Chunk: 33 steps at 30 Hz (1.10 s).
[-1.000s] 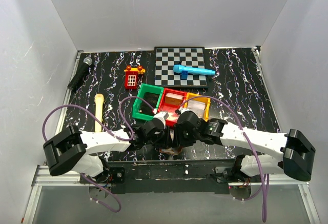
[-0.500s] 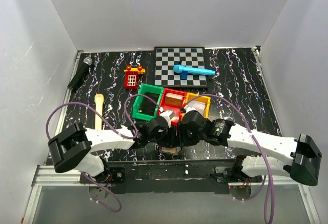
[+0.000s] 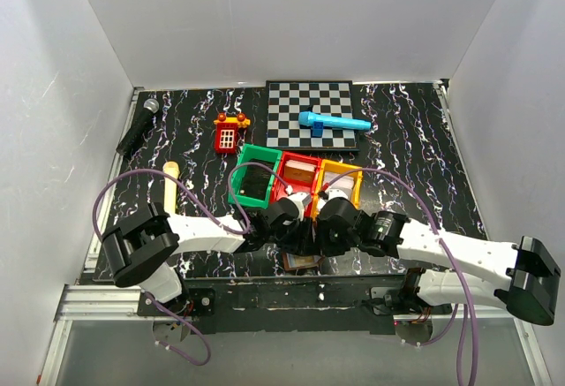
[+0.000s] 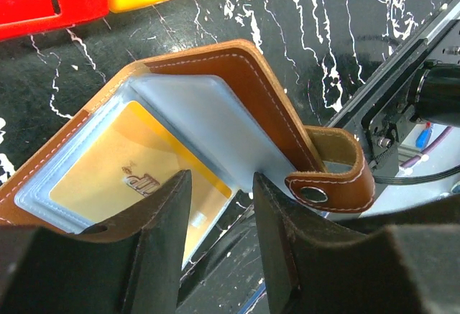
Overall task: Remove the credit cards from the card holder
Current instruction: Open the credit card from the card holder.
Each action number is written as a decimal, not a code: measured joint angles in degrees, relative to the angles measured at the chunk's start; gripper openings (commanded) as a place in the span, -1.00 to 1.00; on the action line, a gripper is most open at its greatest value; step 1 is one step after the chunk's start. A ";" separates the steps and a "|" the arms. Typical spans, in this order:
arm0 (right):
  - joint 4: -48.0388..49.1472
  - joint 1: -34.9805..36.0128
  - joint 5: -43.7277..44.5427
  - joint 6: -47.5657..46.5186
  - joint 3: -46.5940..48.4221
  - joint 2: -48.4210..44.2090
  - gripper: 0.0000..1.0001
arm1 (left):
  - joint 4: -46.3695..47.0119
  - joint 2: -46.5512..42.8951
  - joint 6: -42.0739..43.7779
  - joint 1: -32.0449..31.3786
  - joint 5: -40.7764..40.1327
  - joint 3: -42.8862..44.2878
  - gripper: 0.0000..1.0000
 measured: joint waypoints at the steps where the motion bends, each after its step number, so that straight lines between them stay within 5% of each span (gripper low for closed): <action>1: -0.15 -0.07 0.55 0.42 -0.33 0.11 -0.83 | 0.13 0.26 0.00 0.00 0.22 0.09 -0.20; 17: -1.75 -3.72 5.22 4.02 -5.55 4.15 -0.97 | -1.90 -1.92 -0.11 0.00 -1.88 -1.11 -0.30; 33: 6.16 -4.04 -0.74 9.64 -11.80 4.85 -0.97 | -5.62 -5.86 1.62 -0.02 -5.90 -3.41 -0.31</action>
